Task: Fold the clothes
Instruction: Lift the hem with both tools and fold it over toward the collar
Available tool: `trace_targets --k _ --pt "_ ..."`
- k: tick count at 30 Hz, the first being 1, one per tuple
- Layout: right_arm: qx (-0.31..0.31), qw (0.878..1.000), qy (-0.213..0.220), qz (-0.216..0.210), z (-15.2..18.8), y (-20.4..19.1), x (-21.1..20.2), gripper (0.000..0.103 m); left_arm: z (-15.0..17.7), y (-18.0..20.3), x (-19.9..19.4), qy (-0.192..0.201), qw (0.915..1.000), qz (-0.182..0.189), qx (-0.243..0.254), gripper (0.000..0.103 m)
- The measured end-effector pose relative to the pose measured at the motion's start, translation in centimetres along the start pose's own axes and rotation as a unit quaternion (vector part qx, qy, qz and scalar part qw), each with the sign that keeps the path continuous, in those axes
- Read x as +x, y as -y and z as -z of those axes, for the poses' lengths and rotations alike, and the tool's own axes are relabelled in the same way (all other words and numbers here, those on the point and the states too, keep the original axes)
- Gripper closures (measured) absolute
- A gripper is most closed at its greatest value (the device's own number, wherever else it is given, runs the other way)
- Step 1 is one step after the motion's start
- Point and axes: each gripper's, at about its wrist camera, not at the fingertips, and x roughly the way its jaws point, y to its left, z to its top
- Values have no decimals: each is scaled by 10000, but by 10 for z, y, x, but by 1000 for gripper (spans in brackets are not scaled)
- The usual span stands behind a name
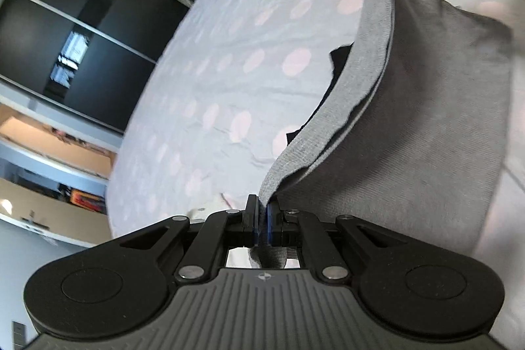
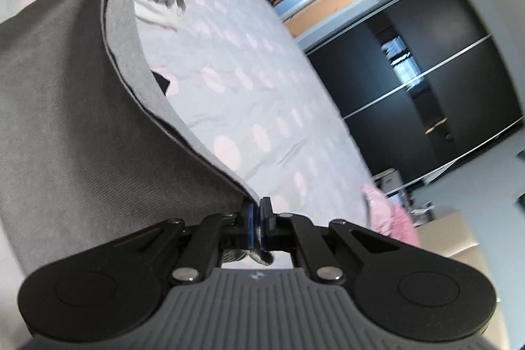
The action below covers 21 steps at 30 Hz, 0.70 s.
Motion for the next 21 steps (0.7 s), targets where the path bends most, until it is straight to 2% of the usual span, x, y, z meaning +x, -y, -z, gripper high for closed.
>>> trace_targets --k 6,11,17,19,21 --pt "347 9974 -446 -441 9 -4 88 99 2 -10 88 -257 9987 328 -280 100" --pt "546 9941 -668 -657 24 -18 133 99 5 -10 128 -255 9971 491 -525 100" --pt "917 9879 -883 -882 34 -24 162 98 14 -10 144 -318 9944 623 -791 99" --pt "1077 9853 -948 -930 36 -27 166 93 17 -11 145 -361 9936 601 -889 91" --pt "1254 9834 -971 -885 38 -23 166 89 20 -15 146 -395 9923 461 -1077 88"
